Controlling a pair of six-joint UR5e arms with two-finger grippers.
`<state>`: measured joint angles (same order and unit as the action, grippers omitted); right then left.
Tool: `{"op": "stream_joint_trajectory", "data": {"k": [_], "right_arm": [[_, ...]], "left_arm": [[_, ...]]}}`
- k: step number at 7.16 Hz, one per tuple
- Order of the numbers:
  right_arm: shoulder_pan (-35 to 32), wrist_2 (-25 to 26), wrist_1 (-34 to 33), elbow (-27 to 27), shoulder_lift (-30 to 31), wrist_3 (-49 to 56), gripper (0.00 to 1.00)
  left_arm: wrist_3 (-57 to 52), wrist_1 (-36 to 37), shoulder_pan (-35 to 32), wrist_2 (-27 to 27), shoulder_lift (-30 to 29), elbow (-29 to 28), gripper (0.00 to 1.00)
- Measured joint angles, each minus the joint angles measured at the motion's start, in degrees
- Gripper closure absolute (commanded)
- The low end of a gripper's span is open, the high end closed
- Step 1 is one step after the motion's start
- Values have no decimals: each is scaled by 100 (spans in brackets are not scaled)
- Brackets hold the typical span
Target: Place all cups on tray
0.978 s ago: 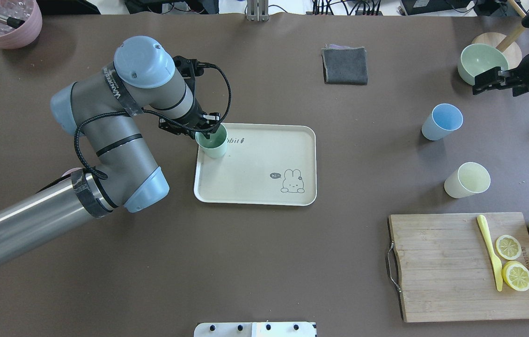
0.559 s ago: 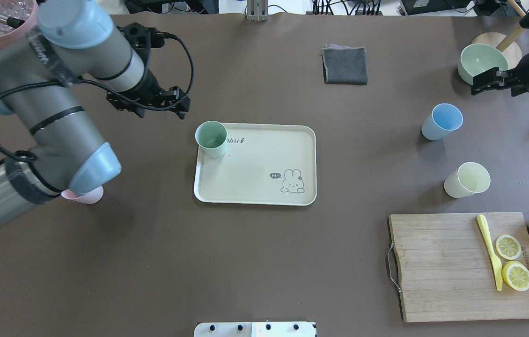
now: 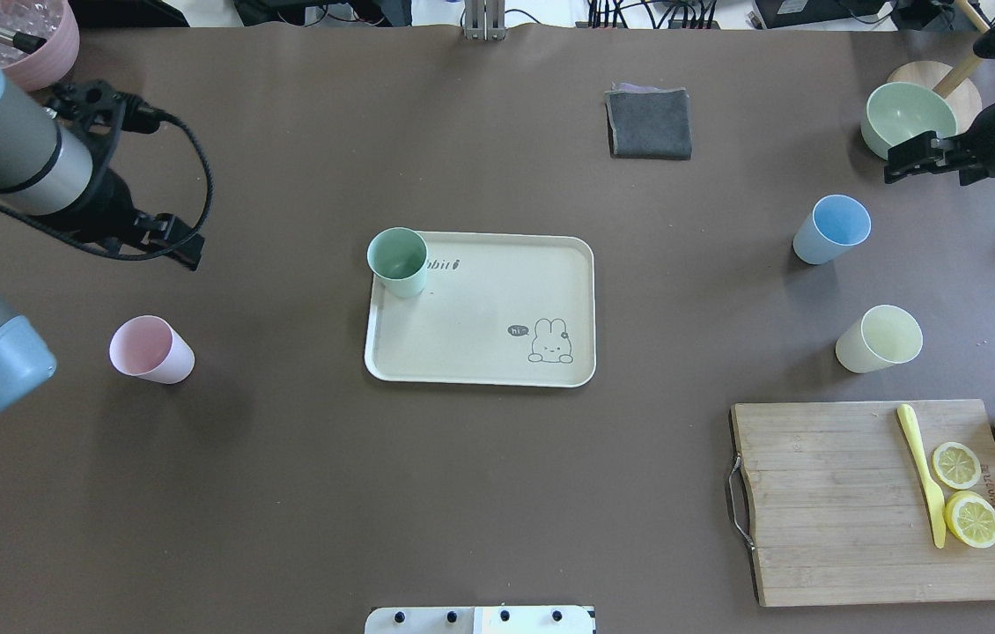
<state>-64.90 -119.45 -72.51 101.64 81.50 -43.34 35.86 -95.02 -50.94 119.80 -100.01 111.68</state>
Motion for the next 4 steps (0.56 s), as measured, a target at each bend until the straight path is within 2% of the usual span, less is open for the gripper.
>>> {"op": "stream_joint_trajectory", "data": {"k": [2, 4], "right_arm": [[9, 0, 0, 2, 4, -7, 0], [23, 6, 0, -13, -3, -2, 0]], "left_arm": [[-71, -857, 9, -15, 457, -353, 2], [11, -1041, 108, -20, 512, -432, 6]]}}
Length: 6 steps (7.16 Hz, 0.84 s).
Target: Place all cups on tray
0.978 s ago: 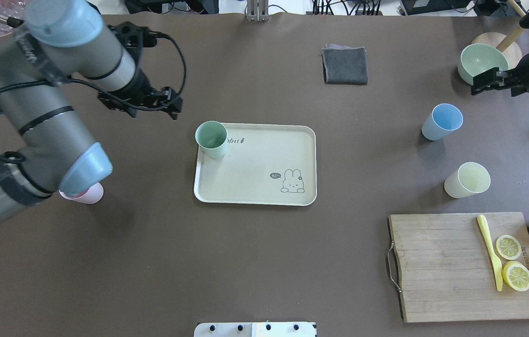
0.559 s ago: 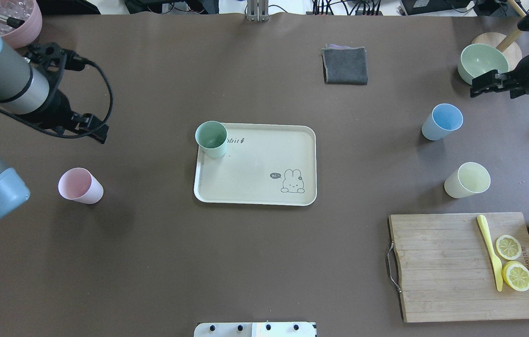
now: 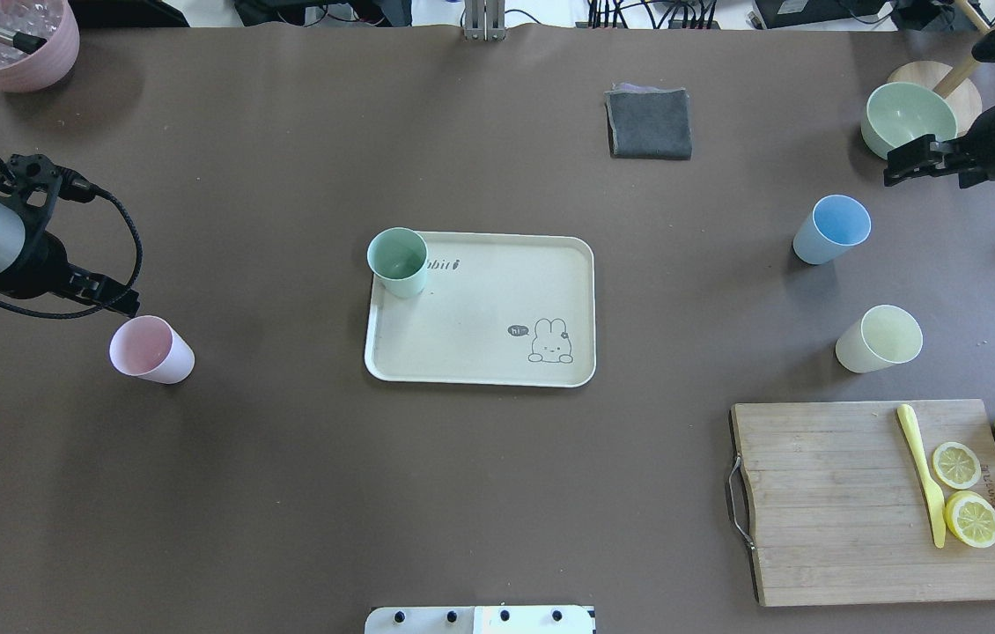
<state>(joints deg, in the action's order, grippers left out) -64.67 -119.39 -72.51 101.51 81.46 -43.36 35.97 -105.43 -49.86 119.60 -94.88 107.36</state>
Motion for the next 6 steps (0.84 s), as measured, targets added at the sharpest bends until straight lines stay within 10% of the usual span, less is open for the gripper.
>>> {"op": "stream_joint_trajectory", "data": {"k": [1, 3, 6], "right_arm": [[9, 2, 0, -12, -7, 2, 0], [18, 3, 0, -23, -23, -3, 0], [45, 3, 0, -33, -33, -6, 0]], "left_arm": [[50, -20, 114, -4, 3, -6, 21], [70, -24, 293, -9, 37, -15, 96], [68, -20, 461, -11, 61, 11, 100]]}}
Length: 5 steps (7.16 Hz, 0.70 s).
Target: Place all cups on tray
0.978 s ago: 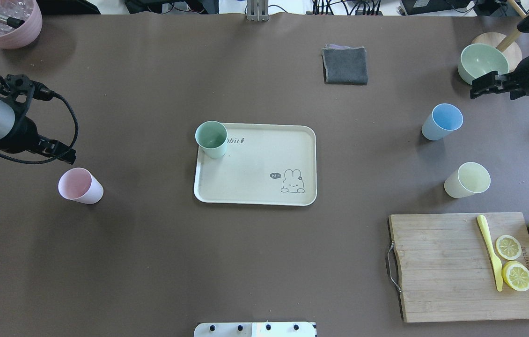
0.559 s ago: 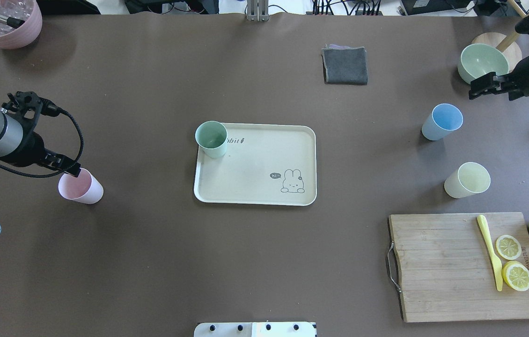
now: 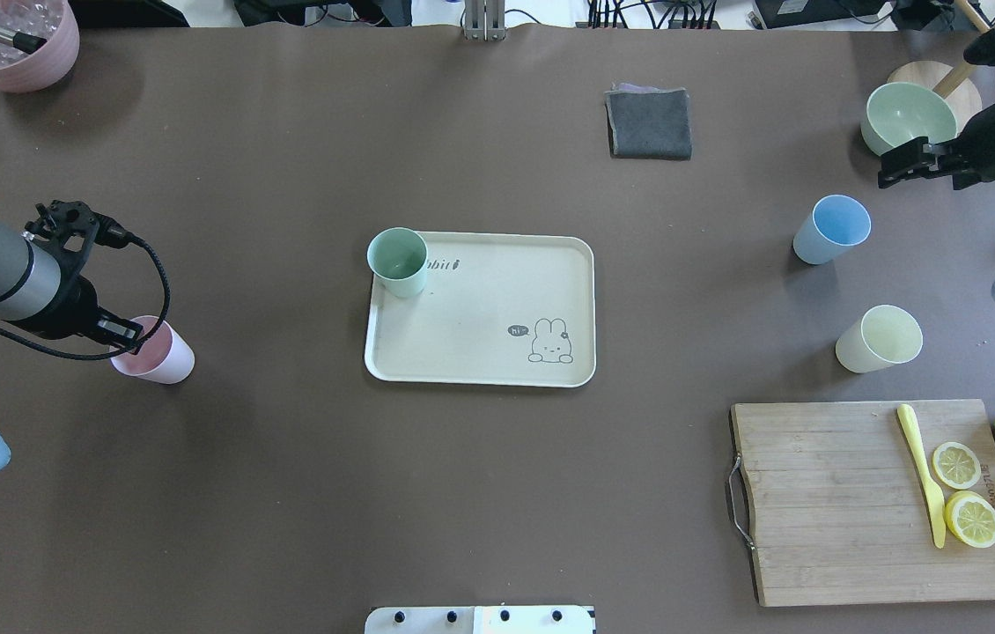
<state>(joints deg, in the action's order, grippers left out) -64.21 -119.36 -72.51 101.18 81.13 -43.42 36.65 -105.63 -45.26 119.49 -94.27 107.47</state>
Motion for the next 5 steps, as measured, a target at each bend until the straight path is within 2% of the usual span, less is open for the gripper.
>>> {"op": "stream_joint_trajectory", "data": {"k": [2, 3, 5], "right_arm": [[5, 0, 0, -1, -1, 0, 0], [8, 0, 0, -1, -1, 0, 0], [31, 0, -2, -2, -1, -2, 0]], "left_arm": [[130, 101, 14, 38, -309, 93, 100], [311, 445, 16, 55, -755, 93, 100], [904, 1704, 257, 41, -2110, -41, 100]]}}
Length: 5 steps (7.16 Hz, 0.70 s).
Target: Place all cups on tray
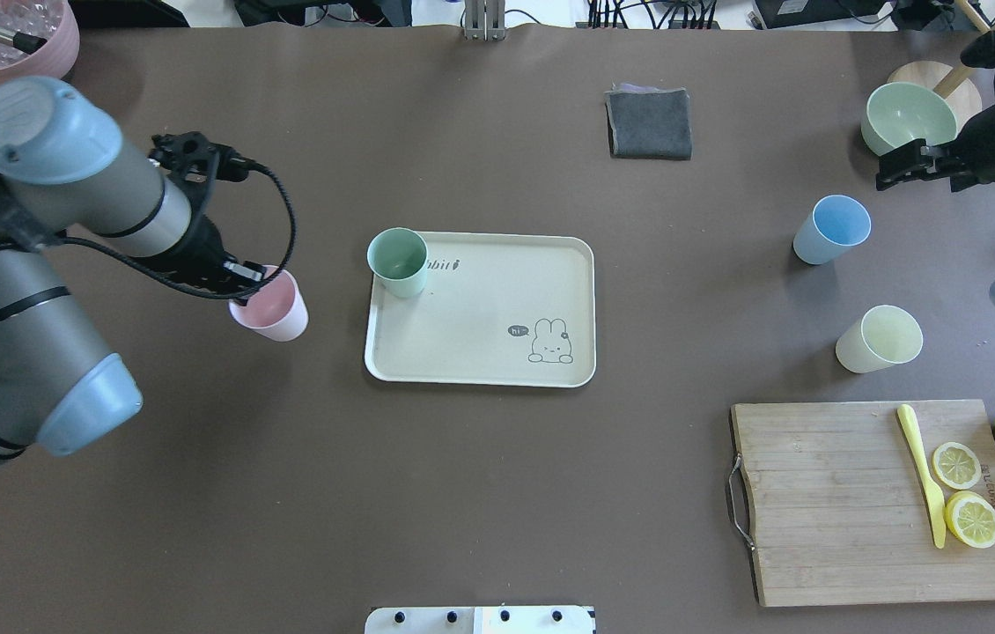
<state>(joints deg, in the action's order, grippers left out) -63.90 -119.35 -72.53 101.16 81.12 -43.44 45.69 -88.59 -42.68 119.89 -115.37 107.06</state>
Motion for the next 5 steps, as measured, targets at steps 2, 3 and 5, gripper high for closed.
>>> {"op": "stream_joint_trajectory", "data": {"k": [2, 3, 5], "right_arm": [[25, 0, -1, -8, 0, -4, 0], [33, 2, -1, -13, 0, -1, 0], [59, 4, -4, -20, 0, -2, 0]], "left_arm": [[608, 343, 371, -32, -913, -516, 100], [769, 261, 469, -69, -1122, -766, 100], [1028, -204, 631, -189, -1265, -1188, 100]]}}
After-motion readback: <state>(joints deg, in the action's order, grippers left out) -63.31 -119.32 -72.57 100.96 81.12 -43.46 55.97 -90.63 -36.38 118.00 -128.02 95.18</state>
